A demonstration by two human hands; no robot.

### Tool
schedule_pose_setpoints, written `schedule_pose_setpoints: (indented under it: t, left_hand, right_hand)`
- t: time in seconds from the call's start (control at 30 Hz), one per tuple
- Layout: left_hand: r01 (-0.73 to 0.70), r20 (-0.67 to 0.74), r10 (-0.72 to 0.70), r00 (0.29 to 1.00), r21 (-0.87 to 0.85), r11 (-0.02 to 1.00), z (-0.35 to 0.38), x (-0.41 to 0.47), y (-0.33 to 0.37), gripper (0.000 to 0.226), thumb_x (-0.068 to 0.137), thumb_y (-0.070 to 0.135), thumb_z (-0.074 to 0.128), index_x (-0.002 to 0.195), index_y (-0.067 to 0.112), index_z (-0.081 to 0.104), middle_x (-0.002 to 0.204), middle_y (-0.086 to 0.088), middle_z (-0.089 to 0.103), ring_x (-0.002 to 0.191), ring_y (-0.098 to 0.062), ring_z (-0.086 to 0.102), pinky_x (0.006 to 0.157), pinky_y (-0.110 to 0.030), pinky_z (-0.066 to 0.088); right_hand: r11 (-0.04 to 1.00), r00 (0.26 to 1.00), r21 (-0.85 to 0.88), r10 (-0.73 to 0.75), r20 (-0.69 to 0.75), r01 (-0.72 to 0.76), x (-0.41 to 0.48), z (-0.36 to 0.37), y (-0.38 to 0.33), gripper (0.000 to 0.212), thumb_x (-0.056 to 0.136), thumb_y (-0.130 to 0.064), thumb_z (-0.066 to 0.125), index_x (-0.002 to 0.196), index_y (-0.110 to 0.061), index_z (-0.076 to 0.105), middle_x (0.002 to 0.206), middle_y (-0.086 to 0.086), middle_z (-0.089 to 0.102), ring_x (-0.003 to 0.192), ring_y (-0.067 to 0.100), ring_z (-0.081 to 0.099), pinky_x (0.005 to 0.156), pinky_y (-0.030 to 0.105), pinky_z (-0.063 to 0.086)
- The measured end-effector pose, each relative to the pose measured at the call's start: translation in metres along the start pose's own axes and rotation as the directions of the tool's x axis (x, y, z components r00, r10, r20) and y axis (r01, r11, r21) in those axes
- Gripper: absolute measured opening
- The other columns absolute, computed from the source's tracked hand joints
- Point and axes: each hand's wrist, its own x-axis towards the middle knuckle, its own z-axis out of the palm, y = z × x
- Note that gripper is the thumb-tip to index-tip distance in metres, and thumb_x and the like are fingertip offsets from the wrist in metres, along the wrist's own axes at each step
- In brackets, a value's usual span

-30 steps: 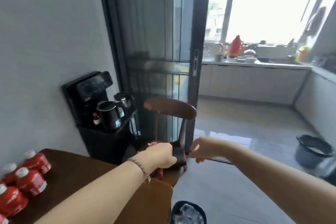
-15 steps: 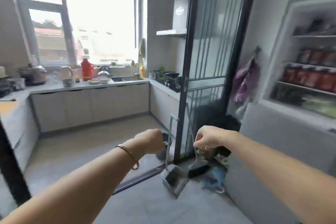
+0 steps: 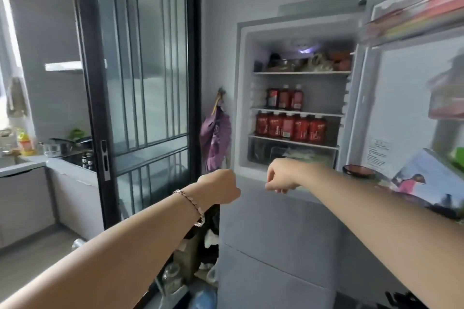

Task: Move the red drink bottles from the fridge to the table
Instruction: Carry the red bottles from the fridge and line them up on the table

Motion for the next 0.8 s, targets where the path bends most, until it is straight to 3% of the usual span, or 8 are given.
schedule_pose_setpoints:
  t: [0.07, 0.13, 0.23, 0.33, 0.47, 0.6, 0.73, 0.8]
  left_hand:
    - [-0.066, -0.008, 0.066, 0.998, 0.004, 0.998, -0.005, 0.061, 0.011, 0.03, 0.092, 0.029, 0.046, 0.11, 0.01, 0.059, 0.112, -0.006, 0.061, 0.1, -0.026, 0.06, 0.08, -0.032, 0.05]
    - [-0.124, -0.035, 0.125, 0.992, 0.019, 0.992, -0.014, 0.122, 0.024, 0.029, 0.092, 0.029, 0.045, 0.109, 0.011, 0.06, 0.112, -0.005, 0.061, 0.1, -0.025, 0.06, 0.08, -0.032, 0.049]
    - [-0.201, -0.059, 0.201, 0.978, 0.01, 0.98, -0.027, 0.197, 0.047, 0.027, 0.092, 0.027, 0.045, 0.103, 0.009, 0.062, 0.107, -0.008, 0.064, 0.097, -0.027, 0.062, 0.076, -0.033, 0.048]
    - [-0.237, -0.076, 0.238, 0.968, 0.018, 0.971, -0.032, 0.267, 0.06, 0.028, 0.091, 0.027, 0.045, 0.101, 0.009, 0.064, 0.103, -0.01, 0.065, 0.098, -0.028, 0.062, 0.08, -0.035, 0.049]
    - [-0.238, -0.121, 0.231, 0.965, -0.047, 0.97, -0.034, 0.354, 0.068, 0.018, 0.092, 0.021, 0.044, 0.09, 0.01, 0.058, 0.094, -0.008, 0.063, 0.09, -0.028, 0.063, 0.078, -0.037, 0.053]
    - [-0.247, -0.257, 0.227, 0.94, -0.049, 0.968, -0.038, 0.433, 0.079, 0.021, 0.093, 0.016, 0.041, 0.098, 0.009, 0.061, 0.099, -0.006, 0.065, 0.091, -0.026, 0.064, 0.079, -0.038, 0.055]
    - [-0.231, -0.312, 0.184, 0.932, -0.12, 0.966, -0.051, 0.515, 0.086, 0.023, 0.09, 0.018, 0.043, 0.102, 0.013, 0.062, 0.099, -0.005, 0.065, 0.086, -0.025, 0.062, 0.074, -0.034, 0.052]
    - [-0.23, -0.343, 0.167, 0.924, -0.152, 0.961, -0.059, 0.556, 0.087, 0.022, 0.092, 0.022, 0.045, 0.105, 0.015, 0.061, 0.1, -0.003, 0.063, 0.086, -0.025, 0.061, 0.075, -0.033, 0.05]
  right_hand:
    - [0.998, 0.999, 0.032, 0.051, -0.015, -0.051, 0.037, -0.018, 0.024, 0.028, 0.09, -0.024, 0.054, 0.103, -0.004, 0.068, 0.092, 0.005, 0.072, 0.075, 0.016, 0.065, 0.065, 0.025, 0.05]
    - [0.992, 0.993, 0.042, 0.116, -0.031, -0.115, 0.075, -0.039, 0.048, 0.028, 0.091, -0.024, 0.055, 0.107, -0.005, 0.066, 0.093, 0.006, 0.071, 0.077, 0.017, 0.064, 0.069, 0.027, 0.052]
    - [0.982, 0.981, 0.043, 0.188, -0.05, -0.185, 0.126, -0.068, 0.083, 0.026, 0.092, -0.018, 0.053, 0.112, -0.006, 0.066, 0.095, 0.008, 0.07, 0.078, 0.02, 0.063, 0.059, 0.025, 0.047]
    - [0.974, 0.97, 0.061, 0.224, -0.099, -0.218, 0.18, -0.094, 0.115, 0.025, 0.092, -0.012, 0.052, 0.112, -0.004, 0.065, 0.096, 0.01, 0.07, 0.079, 0.022, 0.065, 0.063, 0.028, 0.05]
    - [0.971, 0.952, 0.065, 0.238, -0.192, -0.23, 0.255, -0.125, 0.154, 0.022, 0.091, -0.02, 0.057, 0.103, -0.007, 0.07, 0.096, 0.009, 0.073, 0.08, 0.021, 0.068, 0.071, 0.03, 0.053]
    - [0.979, 0.921, 0.052, 0.203, -0.331, -0.197, 0.332, -0.155, 0.196, 0.019, 0.087, -0.014, 0.057, 0.089, -0.005, 0.073, 0.085, 0.01, 0.075, 0.078, 0.023, 0.07, 0.072, 0.031, 0.055]
    - [0.975, 0.912, 0.04, 0.22, -0.345, -0.22, 0.414, -0.186, 0.239, 0.025, 0.09, -0.02, 0.056, 0.102, -0.002, 0.07, 0.099, 0.012, 0.073, 0.089, 0.025, 0.068, 0.079, 0.033, 0.054]
    - [0.966, 0.882, 0.046, 0.252, -0.397, -0.255, 0.457, -0.2, 0.261, 0.024, 0.09, -0.021, 0.06, 0.104, -0.003, 0.067, 0.105, 0.013, 0.069, 0.09, 0.025, 0.064, 0.074, 0.029, 0.05]
